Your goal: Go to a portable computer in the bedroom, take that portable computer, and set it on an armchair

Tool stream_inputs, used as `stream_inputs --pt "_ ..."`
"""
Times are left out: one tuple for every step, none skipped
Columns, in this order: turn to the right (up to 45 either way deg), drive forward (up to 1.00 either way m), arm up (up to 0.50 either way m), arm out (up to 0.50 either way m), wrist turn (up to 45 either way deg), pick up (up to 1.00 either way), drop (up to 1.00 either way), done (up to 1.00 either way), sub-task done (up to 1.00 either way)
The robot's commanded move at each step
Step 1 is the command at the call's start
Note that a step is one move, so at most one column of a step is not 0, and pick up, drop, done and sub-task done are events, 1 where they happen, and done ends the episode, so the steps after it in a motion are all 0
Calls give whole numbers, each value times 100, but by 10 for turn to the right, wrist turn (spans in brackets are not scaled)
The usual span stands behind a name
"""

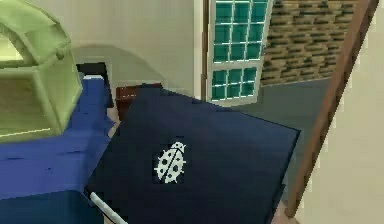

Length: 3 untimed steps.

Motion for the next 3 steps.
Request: stream_inputs --pt "-450 0 0 0 0 0 0 0 0" --pt "-450 0 0 0 0 0 0 0 0" --pt "0 35 0 0 0 0 0 0 0"
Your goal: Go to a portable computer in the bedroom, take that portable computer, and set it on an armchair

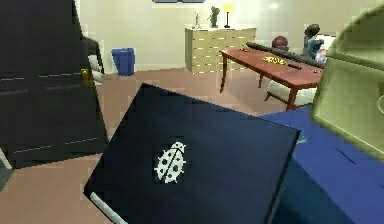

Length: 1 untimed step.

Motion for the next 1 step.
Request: stream_inputs --pt "-360 0 0 0 0 0 0 0 0"
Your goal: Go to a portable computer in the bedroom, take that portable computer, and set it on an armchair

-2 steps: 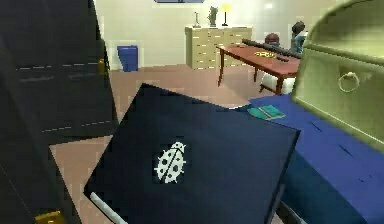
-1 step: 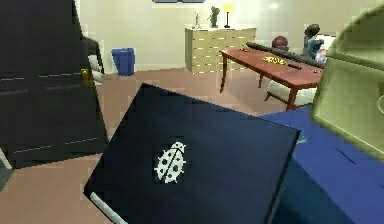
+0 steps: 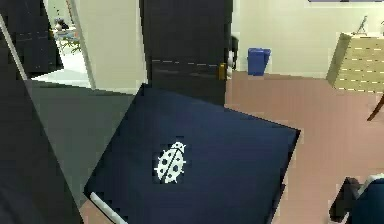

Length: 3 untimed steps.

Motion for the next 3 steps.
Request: stream_inputs --pt "0 60 0 0 0 0 0 0 0" --pt "-450 0 0 0 0 0 0 0 0" --pt "-240 0 0 0 0 0 0 0 0"
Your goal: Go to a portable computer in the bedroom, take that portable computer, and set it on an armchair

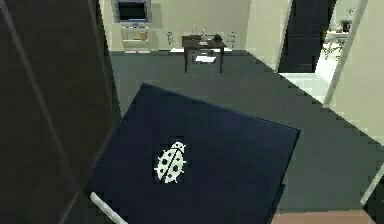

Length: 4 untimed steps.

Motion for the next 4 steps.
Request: stream_inputs --pt "0 100 0 0 0 0 0 0 0" --pt "-30 0 0 0 0 0 0 0 0" --pt "0 20 0 0 0 0 0 0 0" --pt "450 0 0 0 0 0 0 0 0"
